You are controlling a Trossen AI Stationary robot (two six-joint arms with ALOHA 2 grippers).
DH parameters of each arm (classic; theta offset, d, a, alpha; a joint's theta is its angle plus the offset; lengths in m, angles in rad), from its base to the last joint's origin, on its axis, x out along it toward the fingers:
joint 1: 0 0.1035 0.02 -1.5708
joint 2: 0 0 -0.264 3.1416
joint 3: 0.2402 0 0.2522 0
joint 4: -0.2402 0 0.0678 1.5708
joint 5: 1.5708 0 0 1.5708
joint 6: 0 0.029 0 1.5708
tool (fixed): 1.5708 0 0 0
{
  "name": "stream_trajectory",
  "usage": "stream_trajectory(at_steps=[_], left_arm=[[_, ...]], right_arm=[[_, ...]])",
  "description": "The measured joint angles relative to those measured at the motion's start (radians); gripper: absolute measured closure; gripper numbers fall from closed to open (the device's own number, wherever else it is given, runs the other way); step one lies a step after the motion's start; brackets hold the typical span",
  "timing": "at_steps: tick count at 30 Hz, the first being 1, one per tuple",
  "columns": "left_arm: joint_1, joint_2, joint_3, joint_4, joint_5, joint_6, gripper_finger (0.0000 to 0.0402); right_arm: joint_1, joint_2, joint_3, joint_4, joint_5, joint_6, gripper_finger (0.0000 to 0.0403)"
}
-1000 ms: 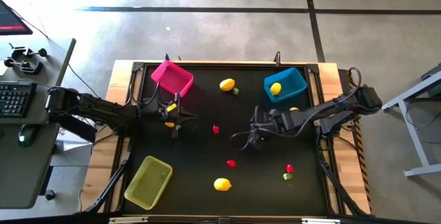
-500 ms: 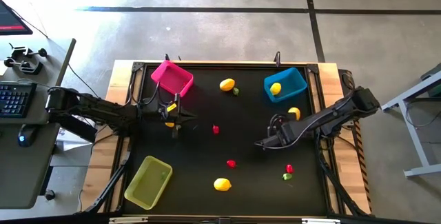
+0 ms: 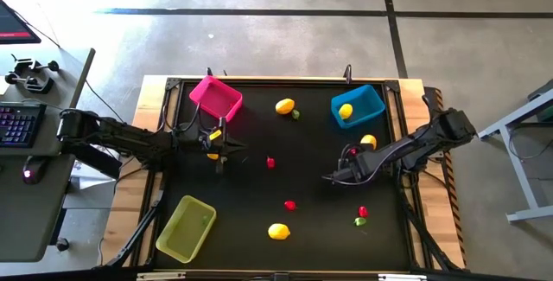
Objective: Sort produce into baskets
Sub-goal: Put the green bell pepper into the yellow bin
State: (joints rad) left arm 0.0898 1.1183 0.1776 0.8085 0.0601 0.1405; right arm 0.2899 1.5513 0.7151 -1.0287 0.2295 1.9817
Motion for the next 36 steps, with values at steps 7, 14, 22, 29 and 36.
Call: stream_trajectory(at_steps=[7,14,22,29,36], left_arm=[[0.001,0.000,0.000,0.001,-0.001,-0.005,0.0401],[0.001,0.000,0.000,0.001,-0.001,-0.005,0.0401],[0.001,0.000,0.000,0.000,-0.001,-0.005,0.0402],[0.001,0.000,0.000,-0.002,-0.001,-0.006,0.0402],[0.001,0.000,0.000,-0.002,-0.001,-0.006,0.0402]], right_arm=[[-0.013,-0.003,-0.022,0.025,0.006,-0.030,0.0234],[-0.013,-0.002,-0.024,0.018,0.032,-0.050,0.0234],[-0.014,0.001,-0.009,-0.003,0.043,-0.002,0.0234],[-0.015,0.002,-0.017,-0.017,0.068,0.046,0.0234],[-0.015,0.001,-0.038,-0.024,0.086,0.057,0.0234]])
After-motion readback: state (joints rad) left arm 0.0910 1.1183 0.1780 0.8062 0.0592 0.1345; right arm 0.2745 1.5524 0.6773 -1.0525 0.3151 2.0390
